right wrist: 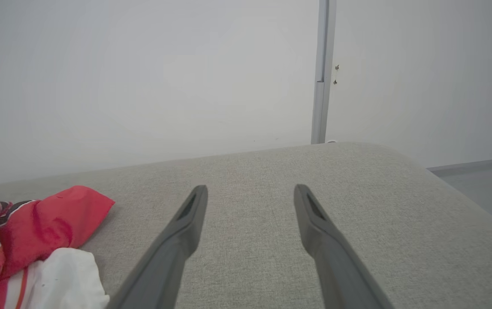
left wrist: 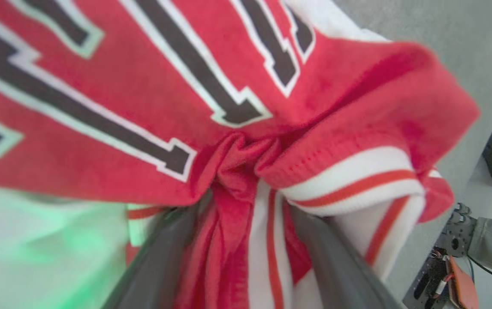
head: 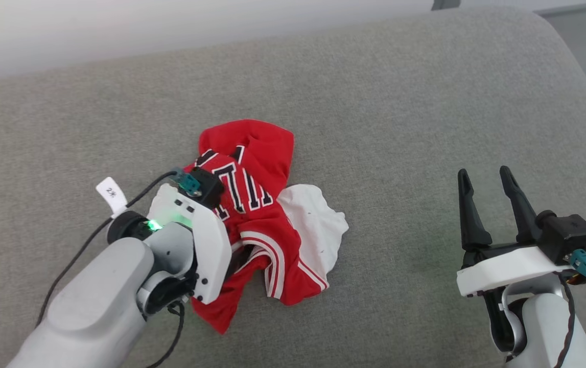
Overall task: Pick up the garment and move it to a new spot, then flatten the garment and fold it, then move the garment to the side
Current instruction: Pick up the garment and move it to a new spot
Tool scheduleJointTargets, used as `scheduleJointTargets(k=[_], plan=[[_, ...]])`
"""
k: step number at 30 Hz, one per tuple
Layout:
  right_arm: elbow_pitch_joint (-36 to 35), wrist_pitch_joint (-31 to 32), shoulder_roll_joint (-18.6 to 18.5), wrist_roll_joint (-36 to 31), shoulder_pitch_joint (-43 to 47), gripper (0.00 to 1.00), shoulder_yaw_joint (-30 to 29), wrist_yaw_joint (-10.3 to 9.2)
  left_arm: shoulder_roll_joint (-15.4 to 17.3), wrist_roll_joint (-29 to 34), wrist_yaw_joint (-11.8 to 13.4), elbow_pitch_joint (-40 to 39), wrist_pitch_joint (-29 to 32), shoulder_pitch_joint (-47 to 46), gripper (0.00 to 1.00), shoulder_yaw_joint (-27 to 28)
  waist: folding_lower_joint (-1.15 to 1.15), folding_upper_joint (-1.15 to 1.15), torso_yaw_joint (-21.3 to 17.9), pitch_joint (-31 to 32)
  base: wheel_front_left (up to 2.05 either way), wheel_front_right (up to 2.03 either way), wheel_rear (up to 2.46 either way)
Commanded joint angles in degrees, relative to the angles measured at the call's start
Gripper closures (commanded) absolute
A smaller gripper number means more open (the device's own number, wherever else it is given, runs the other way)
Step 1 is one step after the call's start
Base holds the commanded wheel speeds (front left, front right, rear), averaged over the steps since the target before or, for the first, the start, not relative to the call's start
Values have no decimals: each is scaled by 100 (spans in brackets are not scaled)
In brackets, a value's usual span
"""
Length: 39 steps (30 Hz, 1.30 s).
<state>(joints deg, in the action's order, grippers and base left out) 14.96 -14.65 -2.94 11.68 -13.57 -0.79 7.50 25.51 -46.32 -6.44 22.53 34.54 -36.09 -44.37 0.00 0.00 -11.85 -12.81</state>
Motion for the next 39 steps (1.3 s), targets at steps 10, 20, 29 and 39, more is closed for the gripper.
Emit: scheduleJointTargets(k=[10, 20, 29, 39], plan=[[-68, 20, 4, -204, 276, 0, -87, -3, 421, -25, 44, -593, -1001, 270, 0, 425, 0, 0, 329, 487, 0, 0, 0], [-190, 51, 1, -298, 522, 0, -244, -3, 780, 300, 299, -1135, -3177, 1057, 0, 1151, 0, 0, 610, 860, 0, 0, 0], [-234, 9, -70, -334, 727, 0, -348, -3, 881, 413, 853, -1410, -4669, 1984, 0, 1754, 0, 0, 837, 1151, 0, 0, 0], [-275, -28, -131, -394, 849, 0, -423, -3, 637, 530, 1204, -1956, -4977, 3076, 0, 2727, 0, 0, 950, 1313, 0, 0, 0]])
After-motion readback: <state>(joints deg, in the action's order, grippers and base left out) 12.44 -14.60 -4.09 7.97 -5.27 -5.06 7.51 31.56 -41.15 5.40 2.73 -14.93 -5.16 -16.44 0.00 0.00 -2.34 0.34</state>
